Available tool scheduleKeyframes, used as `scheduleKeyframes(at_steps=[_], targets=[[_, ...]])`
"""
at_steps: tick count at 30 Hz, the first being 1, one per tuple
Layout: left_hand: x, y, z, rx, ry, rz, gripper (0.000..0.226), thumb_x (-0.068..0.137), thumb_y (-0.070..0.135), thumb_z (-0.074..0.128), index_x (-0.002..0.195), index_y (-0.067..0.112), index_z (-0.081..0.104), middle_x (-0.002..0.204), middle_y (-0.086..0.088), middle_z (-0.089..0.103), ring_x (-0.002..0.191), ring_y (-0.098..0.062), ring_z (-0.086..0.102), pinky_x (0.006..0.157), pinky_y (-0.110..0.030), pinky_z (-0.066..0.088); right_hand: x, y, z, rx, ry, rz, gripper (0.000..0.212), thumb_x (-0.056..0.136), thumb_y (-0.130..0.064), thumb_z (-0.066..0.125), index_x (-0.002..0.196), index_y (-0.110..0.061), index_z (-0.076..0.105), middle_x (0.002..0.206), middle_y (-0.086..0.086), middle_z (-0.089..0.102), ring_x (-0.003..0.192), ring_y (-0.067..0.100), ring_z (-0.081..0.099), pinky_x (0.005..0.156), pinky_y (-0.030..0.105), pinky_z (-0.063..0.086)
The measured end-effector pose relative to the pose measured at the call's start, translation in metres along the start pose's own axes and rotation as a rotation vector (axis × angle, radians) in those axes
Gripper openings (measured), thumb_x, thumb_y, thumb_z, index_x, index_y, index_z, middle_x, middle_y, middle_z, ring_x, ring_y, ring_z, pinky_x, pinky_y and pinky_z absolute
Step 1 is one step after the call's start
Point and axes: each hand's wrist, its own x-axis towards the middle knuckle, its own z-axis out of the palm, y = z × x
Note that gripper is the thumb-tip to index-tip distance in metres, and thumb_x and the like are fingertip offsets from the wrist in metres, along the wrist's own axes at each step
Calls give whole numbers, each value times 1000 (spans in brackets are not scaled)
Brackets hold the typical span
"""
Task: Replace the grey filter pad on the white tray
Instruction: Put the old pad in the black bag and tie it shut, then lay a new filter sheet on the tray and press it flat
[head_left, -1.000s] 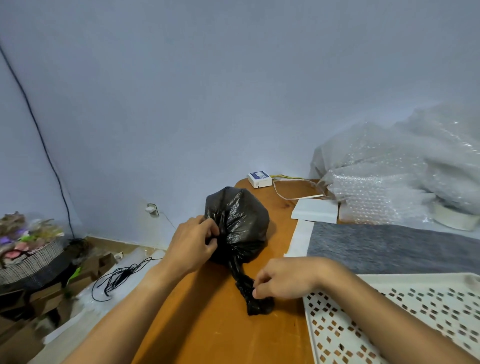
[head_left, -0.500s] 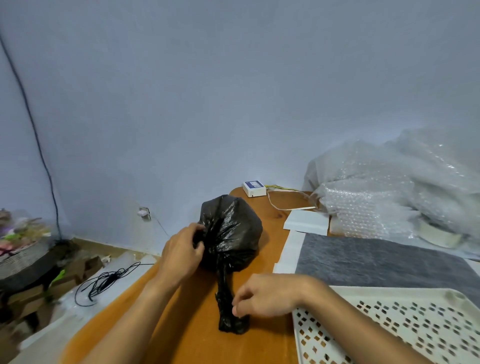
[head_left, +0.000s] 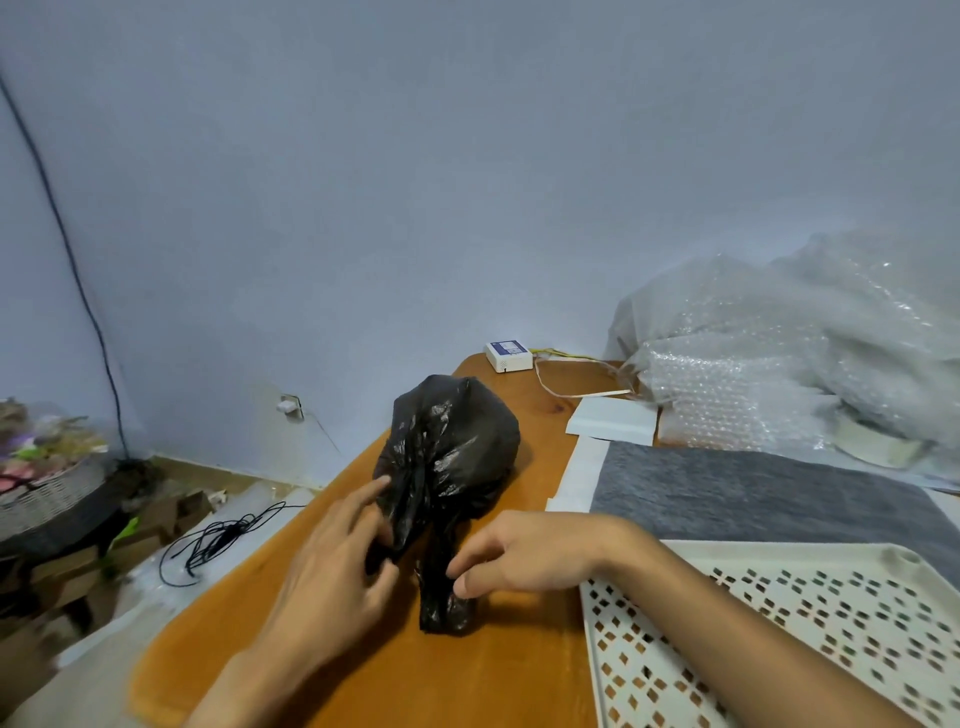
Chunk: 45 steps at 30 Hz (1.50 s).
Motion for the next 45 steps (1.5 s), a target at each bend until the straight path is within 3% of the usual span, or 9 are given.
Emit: scheduleKeyframes(at_steps=[3, 6, 12, 19, 21, 23, 27, 36, 45], targets=[[-13, 6, 7, -71, -92, 27, 15, 85, 37, 51, 91, 44, 39, 109, 29, 54, 95, 10, 49, 78, -18, 44, 4, -1, 8, -2, -18, -3, 44, 101, -41, 52, 144, -28, 54, 144, -3, 58, 130, 17, 54, 112, 37, 40], [-15, 10, 12, -107, -88, -1, 7, 86, 40, 44, 85, 36, 39, 76, 18, 49, 70, -1, 48, 57, -23, 35, 7, -3, 16, -31, -33, -9, 49, 101, -39, 52, 149, -30, 47, 150, -2, 52, 134, 18, 49, 114, 37, 38], [-15, 10, 6, -181, 46, -88, 27, 92, 58, 40, 86, 32, 41, 83, 13, 54, 72, -6, 52, 58, -32, 43, -2, -15, 12, -98, -28, -14, 55, 102, -40, 52, 154, -30, 37, 152, 0, 47, 129, 19, 50, 105, 32, 40], [-3, 56, -16, -228, 390, -44, 23, 88, 35, 52, 84, 13, 57, 87, -5, 59, 79, -25, 54, 71, -39, 43, -65, 18, -21, -54, 245, 147, 46, 103, -39, 51, 144, -19, 52, 146, 1, 55, 125, 12, 53, 108, 35, 43], [3, 95, -20, -316, 237, 26, 9, 90, 33, 57, 85, 26, 56, 78, 9, 60, 72, -11, 56, 64, -34, 45, -86, 42, -19, -24, 364, 236, 38, 102, -35, 52, 136, -18, 61, 137, 1, 62, 120, 15, 59, 105, 39, 47], [8, 129, -15, -352, -105, 29, 11, 92, 43, 62, 89, 37, 54, 78, 15, 62, 72, -6, 60, 60, -26, 48, -108, 68, -16, -36, 450, 326, 30, 102, -30, 53, 125, -19, 68, 125, 0, 69, 111, 16, 64, 100, 41, 51], [16, 172, 9, -200, -400, 85, 33, 93, 61, 50, 118, 52, 32, 111, 25, 46, 90, 1, 56, 83, -19, 47, -165, 114, -11, 28, 547, 491, 28, 102, -31, 53, 123, -21, 68, 122, -4, 69, 107, 13, 64, 97, 37, 51], [45, 191, 34, -202, -529, 25, 34, 89, 43, 68, 110, 53, 44, 108, 22, 53, 96, -2, 59, 89, -24, 55, -236, 179, -4, 9, 853, 638, 26, 101, -32, 52, 113, -27, 75, 116, -8, 74, 97, 8, 64, 87, 29, 51], [56, 191, 28, -124, -590, -58, 24, 90, 50, 65, 112, 52, 55, 97, 15, 65, 86, 0, 63, 69, -12, 49, -253, 183, -8, 434, 772, 506, 24, 93, -46, 59, 103, -31, 75, 95, -13, 78, 95, 8, 71, 95, 35, 54]])
